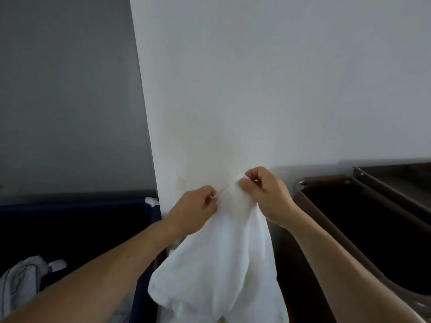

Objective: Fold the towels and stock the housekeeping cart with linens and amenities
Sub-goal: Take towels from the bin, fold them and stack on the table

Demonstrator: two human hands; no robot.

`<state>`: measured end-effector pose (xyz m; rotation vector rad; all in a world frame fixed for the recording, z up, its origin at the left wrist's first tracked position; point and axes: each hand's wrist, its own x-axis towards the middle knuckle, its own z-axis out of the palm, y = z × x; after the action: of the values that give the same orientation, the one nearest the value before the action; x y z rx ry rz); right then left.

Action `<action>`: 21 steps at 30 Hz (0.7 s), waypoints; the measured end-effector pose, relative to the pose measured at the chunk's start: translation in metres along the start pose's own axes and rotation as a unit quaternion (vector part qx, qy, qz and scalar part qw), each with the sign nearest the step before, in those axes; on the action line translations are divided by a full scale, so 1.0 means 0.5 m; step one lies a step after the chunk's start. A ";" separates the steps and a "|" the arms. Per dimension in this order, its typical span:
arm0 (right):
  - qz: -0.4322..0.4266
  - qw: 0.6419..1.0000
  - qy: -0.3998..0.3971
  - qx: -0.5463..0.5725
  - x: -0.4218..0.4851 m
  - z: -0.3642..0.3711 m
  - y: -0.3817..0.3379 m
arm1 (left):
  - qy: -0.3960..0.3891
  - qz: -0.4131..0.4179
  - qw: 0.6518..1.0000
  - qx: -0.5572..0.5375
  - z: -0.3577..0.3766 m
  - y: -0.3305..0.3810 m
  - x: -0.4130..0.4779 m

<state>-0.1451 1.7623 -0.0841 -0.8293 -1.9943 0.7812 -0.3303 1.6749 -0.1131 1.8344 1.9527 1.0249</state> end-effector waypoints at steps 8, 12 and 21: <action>-0.034 0.969 0.193 0.149 0.103 -0.121 -0.109 | -0.101 -0.067 0.992 -0.035 -0.077 -0.025 0.030; -0.012 0.998 -0.007 0.056 0.092 -0.109 -0.119 | 0.023 0.012 0.993 -0.111 -0.066 0.024 0.018; -0.034 0.997 -0.064 0.036 0.078 -0.123 -0.159 | 0.092 0.147 0.965 -0.196 -0.041 0.123 -0.005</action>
<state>-0.1313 1.7593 0.0228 -0.6813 -2.0828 0.8795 -0.2962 1.6630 -0.0595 1.8807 1.4450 1.5950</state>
